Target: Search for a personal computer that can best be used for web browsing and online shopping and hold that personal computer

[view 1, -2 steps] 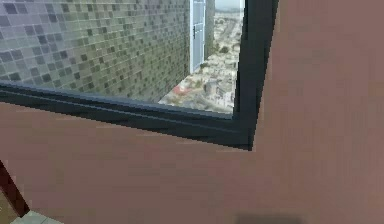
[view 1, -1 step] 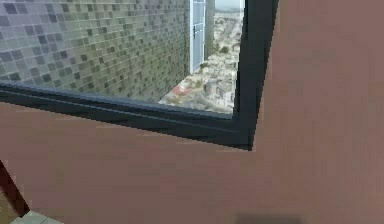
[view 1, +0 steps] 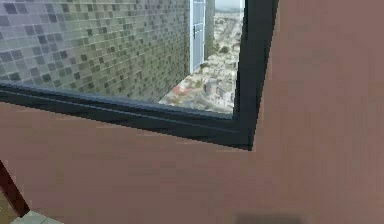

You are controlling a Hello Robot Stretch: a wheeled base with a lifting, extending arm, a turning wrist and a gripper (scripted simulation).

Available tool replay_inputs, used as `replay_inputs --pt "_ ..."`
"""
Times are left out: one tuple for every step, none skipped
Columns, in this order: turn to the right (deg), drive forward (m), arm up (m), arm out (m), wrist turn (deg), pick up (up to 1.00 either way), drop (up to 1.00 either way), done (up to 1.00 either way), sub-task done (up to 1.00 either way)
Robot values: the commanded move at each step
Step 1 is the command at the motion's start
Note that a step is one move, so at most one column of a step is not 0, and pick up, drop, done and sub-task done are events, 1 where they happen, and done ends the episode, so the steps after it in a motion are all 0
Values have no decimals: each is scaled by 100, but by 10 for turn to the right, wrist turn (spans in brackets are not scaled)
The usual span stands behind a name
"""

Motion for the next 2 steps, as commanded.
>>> replay_inputs --pt "0 0 -30 0 0 0 0 0 0" --pt "0 0 0 0 0 100 0 0 0"
